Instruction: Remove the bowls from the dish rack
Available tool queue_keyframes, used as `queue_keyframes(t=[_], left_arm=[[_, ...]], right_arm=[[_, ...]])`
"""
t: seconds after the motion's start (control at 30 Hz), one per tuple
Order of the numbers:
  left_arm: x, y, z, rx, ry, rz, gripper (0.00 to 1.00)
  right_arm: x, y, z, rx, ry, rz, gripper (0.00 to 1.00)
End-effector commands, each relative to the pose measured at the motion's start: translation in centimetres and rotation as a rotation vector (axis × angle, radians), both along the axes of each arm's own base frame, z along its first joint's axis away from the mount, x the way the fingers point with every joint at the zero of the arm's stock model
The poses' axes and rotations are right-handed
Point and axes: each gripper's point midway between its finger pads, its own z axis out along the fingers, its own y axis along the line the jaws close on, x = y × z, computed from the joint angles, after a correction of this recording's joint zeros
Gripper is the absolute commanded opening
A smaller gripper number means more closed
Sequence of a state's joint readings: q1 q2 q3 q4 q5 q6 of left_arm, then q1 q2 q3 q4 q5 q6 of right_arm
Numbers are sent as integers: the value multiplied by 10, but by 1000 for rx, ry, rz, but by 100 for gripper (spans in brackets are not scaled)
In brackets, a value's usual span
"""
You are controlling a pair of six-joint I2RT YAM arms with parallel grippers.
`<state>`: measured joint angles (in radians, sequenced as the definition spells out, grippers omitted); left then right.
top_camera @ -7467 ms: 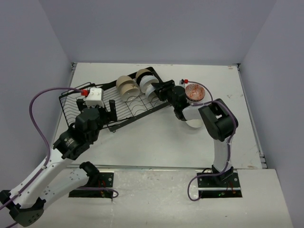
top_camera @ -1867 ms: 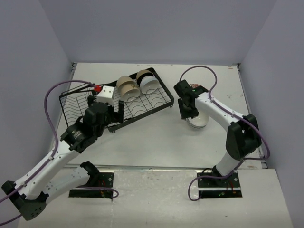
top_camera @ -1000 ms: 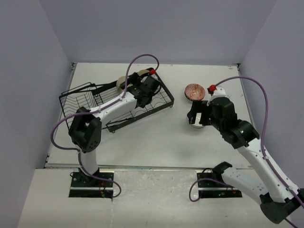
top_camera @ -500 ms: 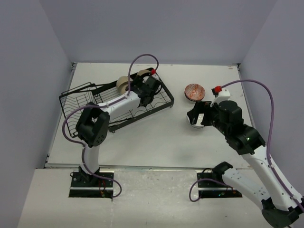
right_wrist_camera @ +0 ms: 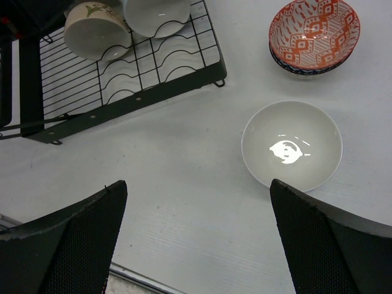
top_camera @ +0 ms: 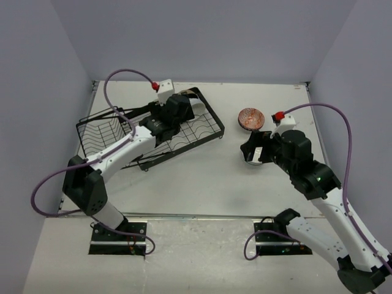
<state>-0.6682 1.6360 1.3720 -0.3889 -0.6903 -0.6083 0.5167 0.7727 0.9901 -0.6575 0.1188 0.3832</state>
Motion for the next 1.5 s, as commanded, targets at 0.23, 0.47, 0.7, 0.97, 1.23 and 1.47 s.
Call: queue_keyframes(t=[0.23, 0.47, 0.7, 0.97, 1.23, 1.47], left_arm=[[-4, 13, 12, -931, -246, 351, 100], [4, 31, -15, -1208, -364, 498, 100], [29, 40, -35, -1263, -406, 481, 98], [62, 35, -50, -1163, -382, 424, 90], [75, 37, -64, -1126, -380, 475, 66], [83, 34, -74, -1086, -343, 504, 47]], right_arm=[[4, 4, 6, 8, -50, 26, 99], [2, 10, 7, 19, -57, 60, 99], [-3, 15, 9, 41, -72, 96, 99], [-6, 16, 9, 49, -74, 114, 99], [-7, 18, 9, 53, -79, 124, 99], [-12, 22, 12, 70, -86, 157, 99]])
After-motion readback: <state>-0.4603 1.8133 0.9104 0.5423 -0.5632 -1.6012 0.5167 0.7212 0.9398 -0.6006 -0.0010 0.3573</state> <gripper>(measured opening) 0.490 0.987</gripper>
